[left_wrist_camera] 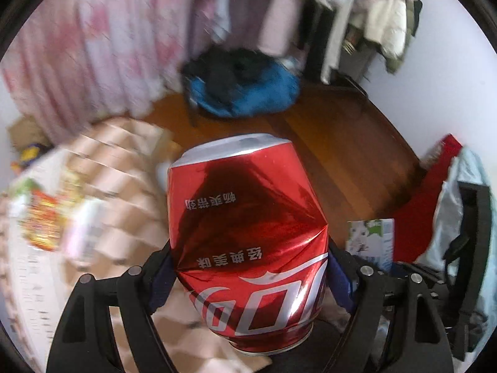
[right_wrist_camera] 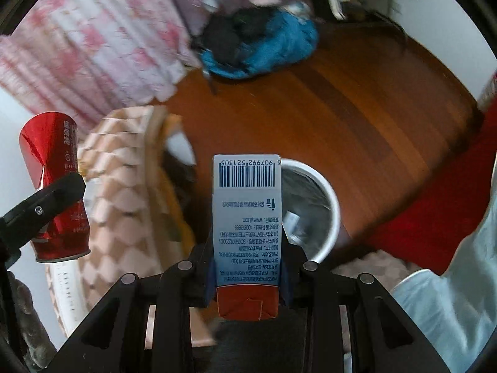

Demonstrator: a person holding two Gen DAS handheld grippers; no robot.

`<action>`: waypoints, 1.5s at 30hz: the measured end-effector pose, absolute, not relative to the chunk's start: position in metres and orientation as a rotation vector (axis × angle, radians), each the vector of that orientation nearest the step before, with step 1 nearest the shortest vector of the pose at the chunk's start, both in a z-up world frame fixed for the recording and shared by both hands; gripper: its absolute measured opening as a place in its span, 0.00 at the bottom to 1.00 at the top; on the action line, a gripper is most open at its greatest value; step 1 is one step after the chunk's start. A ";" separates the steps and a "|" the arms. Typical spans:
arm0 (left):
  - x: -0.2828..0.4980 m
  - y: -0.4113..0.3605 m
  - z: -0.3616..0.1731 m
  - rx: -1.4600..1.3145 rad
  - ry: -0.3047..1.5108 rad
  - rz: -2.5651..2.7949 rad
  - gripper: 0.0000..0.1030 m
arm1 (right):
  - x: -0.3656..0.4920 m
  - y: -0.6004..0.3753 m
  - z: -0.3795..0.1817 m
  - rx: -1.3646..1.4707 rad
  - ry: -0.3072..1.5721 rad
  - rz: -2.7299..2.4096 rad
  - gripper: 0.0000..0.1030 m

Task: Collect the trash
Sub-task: 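Drop the red can into the white bin with the left tool while the right tool drops the milk carton, then move both open tools back over the table toward the snack bags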

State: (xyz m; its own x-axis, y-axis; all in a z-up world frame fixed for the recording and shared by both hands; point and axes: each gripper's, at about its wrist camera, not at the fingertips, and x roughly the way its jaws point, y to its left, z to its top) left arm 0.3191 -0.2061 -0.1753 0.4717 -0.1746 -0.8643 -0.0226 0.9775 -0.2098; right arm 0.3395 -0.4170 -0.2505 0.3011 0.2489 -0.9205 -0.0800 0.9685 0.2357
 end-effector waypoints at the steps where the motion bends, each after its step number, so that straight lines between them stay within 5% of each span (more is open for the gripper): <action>1: 0.329 -0.216 -0.187 -0.208 1.107 -0.122 0.78 | 0.346 -0.430 -0.266 0.167 1.278 0.201 0.32; 12: 0.413 -0.290 -0.305 -0.259 1.453 -0.261 0.80 | 0.389 -0.485 -0.375 0.280 1.481 0.099 0.32; 14: 0.421 -0.288 -0.316 -0.252 1.475 -0.234 0.93 | 0.395 -0.482 -0.388 0.295 1.504 0.096 0.33; 17: 0.425 -0.283 -0.320 -0.245 1.479 -0.192 0.96 | 0.399 -0.481 -0.403 0.327 1.521 0.098 0.34; 19: 0.420 -0.280 -0.320 -0.244 1.476 -0.170 0.96 | 0.402 -0.481 -0.411 0.364 1.530 0.099 0.46; 20: 0.415 -0.279 -0.319 -0.238 1.469 -0.160 0.96 | 0.401 -0.481 -0.414 0.382 1.534 0.099 0.73; 21: 0.411 -0.278 -0.316 -0.229 1.455 -0.147 0.96 | 0.401 -0.480 -0.416 0.388 1.537 0.101 0.89; 26: 0.389 -0.269 -0.307 -0.142 1.391 -0.044 0.96 | 0.391 -0.471 -0.410 0.296 1.561 0.063 1.00; 45: 0.337 -0.258 -0.243 -0.041 1.252 -0.004 0.96 | 0.337 -0.450 -0.313 0.086 1.464 -0.010 1.00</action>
